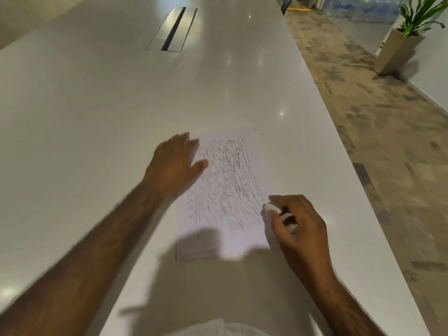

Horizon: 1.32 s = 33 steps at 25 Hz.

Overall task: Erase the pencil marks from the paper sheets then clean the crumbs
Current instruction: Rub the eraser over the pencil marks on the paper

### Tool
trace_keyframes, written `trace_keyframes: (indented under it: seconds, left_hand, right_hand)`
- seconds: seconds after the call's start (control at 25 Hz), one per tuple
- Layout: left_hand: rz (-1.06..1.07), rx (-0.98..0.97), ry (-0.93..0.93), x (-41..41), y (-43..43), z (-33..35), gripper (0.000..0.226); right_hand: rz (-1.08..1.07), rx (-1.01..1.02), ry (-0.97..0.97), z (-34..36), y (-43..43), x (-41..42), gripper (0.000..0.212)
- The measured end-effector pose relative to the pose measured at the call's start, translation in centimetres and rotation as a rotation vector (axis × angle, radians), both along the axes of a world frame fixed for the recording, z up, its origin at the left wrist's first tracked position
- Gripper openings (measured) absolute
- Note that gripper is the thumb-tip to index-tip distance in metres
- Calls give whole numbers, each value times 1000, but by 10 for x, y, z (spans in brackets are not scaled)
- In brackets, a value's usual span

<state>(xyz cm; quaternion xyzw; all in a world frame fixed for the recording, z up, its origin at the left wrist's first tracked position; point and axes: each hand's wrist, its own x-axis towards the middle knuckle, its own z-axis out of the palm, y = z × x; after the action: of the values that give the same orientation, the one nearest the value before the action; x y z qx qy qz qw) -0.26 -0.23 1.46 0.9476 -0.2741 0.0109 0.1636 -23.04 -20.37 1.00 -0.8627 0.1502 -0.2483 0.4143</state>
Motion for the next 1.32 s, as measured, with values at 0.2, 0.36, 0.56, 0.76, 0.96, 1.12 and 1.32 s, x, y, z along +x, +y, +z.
trace_keyframes:
  seconds: [0.2,0.36,0.56,0.76,0.96,1.12,1.32]
  left_hand:
    - [99,157,125,40,-12,8,92]
    - [112,185,124,52,-15,13,101]
    - [140,190,84,54,-17,10,103]
    - [108,184,72,46,-17,13,100]
    - [64,19,-48,-9,-2,0,82]
    - [-395,-229,41,-72,7,-10,44]
    - [-455,-46,183,-125,19,-34,81]
  right_hand:
    - [40,294,64,-7,17,14,27]
    - [44,248,80,-12,15,15,28]
    - [29,261,97,-14,13,15,23]
    - [35,240,104,-8,2,14,24]
    - [90,243,136,1,-22,11,24]
    - [91,312,110,0,-30,15,22]
    - [-10,270,79,-1,-28,20,17]
